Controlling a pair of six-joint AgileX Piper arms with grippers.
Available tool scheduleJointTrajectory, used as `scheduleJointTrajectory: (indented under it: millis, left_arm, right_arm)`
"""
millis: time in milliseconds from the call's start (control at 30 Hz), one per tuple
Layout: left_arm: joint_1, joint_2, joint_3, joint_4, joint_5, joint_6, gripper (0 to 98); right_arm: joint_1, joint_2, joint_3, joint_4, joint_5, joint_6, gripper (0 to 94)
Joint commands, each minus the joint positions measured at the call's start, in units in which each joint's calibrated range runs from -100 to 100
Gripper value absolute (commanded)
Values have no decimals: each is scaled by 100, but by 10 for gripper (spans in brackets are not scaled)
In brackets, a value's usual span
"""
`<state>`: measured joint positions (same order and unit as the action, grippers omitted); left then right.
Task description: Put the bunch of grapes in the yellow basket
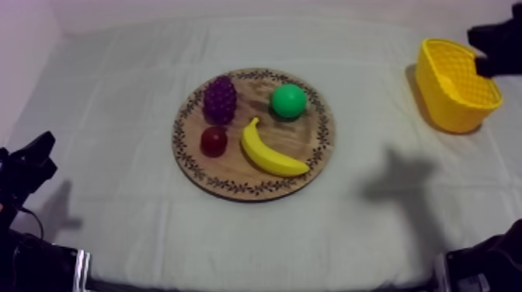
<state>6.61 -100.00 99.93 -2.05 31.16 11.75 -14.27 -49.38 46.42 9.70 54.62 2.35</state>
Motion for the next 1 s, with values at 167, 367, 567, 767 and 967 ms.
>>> scheduleJointTrajectory:
  millis: [167,367,567,767,967]
  left_arm:
    - [1,0,-4,-2,-4,0,1]
    - [1,0,-4,-2,-4,0,1]
    - [1,0,-4,-2,-4,0,1]
    - [1,0,-4,-2,-4,0,1]
    - [1,0,-4,-2,-4,0,1]
  right_arm:
    - [-620,1396,-1726,162,495,-136,3]
    - [-1051,2258,-2763,282,919,-410,3]
    - [-1402,3076,-3539,312,1278,-652,3]
    - [-1685,3814,-4231,266,1574,-899,3]
    - [-1836,4614,-5143,284,1829,-1317,3]
